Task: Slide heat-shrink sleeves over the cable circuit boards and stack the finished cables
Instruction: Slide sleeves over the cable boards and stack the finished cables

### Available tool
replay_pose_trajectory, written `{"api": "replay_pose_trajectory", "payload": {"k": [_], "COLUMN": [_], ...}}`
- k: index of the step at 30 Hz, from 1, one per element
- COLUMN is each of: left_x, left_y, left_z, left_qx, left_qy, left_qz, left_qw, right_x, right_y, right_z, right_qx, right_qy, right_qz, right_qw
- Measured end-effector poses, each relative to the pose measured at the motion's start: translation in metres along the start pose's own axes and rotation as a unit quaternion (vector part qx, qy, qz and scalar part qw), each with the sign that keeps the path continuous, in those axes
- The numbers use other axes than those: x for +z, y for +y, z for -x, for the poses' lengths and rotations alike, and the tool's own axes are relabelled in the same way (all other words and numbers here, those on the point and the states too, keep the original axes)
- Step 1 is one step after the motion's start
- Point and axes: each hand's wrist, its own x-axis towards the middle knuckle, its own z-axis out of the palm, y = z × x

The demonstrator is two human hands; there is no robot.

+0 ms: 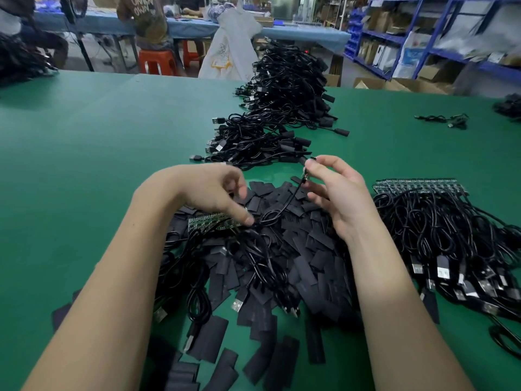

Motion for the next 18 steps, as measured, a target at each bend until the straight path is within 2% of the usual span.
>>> {"api": "replay_pose_trajectory", "payload": {"k": [2, 4, 6, 11, 13, 14, 16, 17, 18], "left_x": [0.007, 0.021, 0.037, 0.059, 0.058, 0.057, 0.055, 0.054, 0.054], "left_y": [0.009, 0.022, 0.034, 0.037, 0.035, 0.034, 0.031, 0.029, 0.027], "left_z": [-0.006, -0.016, -0.028, -0.045, -0.047, -0.047, -0.048, -0.049, -0.050], "left_qx": [0.070, 0.120, 0.131, 0.123, 0.115, 0.108, 0.083, 0.069, 0.057], "left_qy": [0.069, 0.146, 0.197, 0.237, 0.265, 0.278, 0.299, 0.302, 0.297], "left_qz": [0.083, 0.170, 0.212, 0.260, 0.260, 0.262, 0.275, 0.284, 0.294], "left_qw": [0.992, 0.967, 0.948, 0.928, 0.921, 0.918, 0.910, 0.907, 0.907], "right_x": [-0.001, 0.001, 0.001, -0.006, -0.014, -0.020, -0.032, -0.034, -0.035], "right_y": [0.001, 0.000, 0.000, 0.000, -0.002, -0.002, -0.001, -0.001, -0.001], "right_z": [0.000, 0.000, 0.000, -0.004, -0.007, -0.009, -0.011, -0.010, -0.008], "right_qx": [0.008, 0.012, 0.017, 0.024, -0.017, -0.062, -0.123, -0.113, -0.091], "right_qy": [-0.001, -0.010, -0.027, -0.046, -0.041, -0.033, -0.049, -0.070, -0.091], "right_qz": [0.017, -0.008, -0.033, -0.003, 0.090, 0.209, 0.461, 0.528, 0.563], "right_qw": [1.000, 1.000, 0.999, 0.999, 0.995, 0.975, 0.877, 0.839, 0.816]}}
